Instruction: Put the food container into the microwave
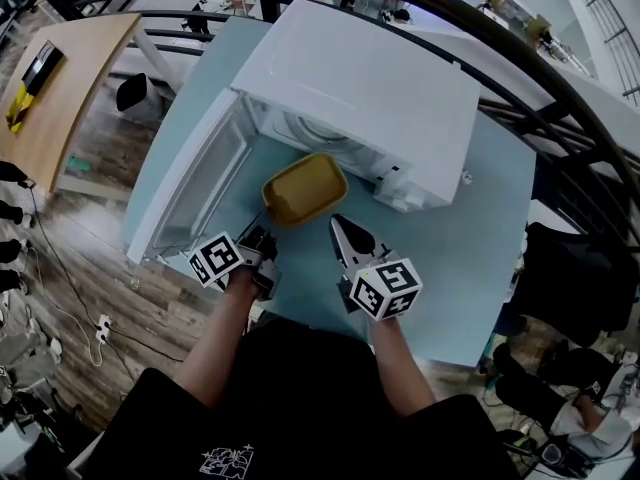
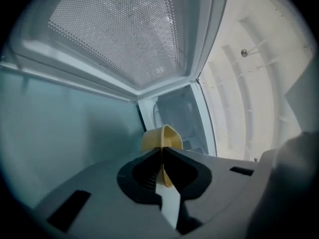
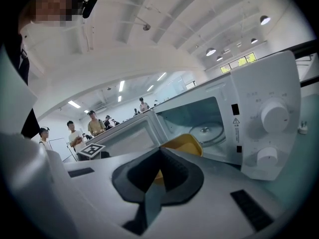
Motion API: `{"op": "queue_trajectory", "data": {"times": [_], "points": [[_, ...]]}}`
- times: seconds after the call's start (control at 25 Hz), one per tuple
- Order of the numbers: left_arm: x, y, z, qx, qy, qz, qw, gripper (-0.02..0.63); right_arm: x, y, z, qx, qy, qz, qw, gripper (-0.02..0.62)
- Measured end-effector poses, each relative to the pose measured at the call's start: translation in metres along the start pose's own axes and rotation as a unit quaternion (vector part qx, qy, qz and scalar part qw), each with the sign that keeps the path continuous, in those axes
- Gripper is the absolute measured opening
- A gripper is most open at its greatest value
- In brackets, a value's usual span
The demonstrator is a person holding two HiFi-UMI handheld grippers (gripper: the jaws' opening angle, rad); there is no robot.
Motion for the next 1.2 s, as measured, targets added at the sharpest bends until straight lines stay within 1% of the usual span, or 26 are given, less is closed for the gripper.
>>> {"op": "queue_trajectory", "data": {"times": [0.68, 1.2], "points": [[-0.018, 0.024, 0.032, 0.002, -0.014, 0.007, 0.9999, 0.028, -0.02, 0.007, 0.007, -0.012, -0.021, 0.014, 1.0, 0.006], [-0.035, 0.038, 0.062, 0.01, -0.022, 0.016, 0.9996, 0.029, -0.036, 0.016, 0.018, -0.013, -0.026, 0.019, 0.999, 0.006]]}}
Point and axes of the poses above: the fingertips, and each gripper's own axes: z forward along the fingers, x to its left, y out of its top, the point moved 5 cm from there along -z, backward along the fingers, and after that the axes turned 11 degrees about y, right-handed, at the moved point
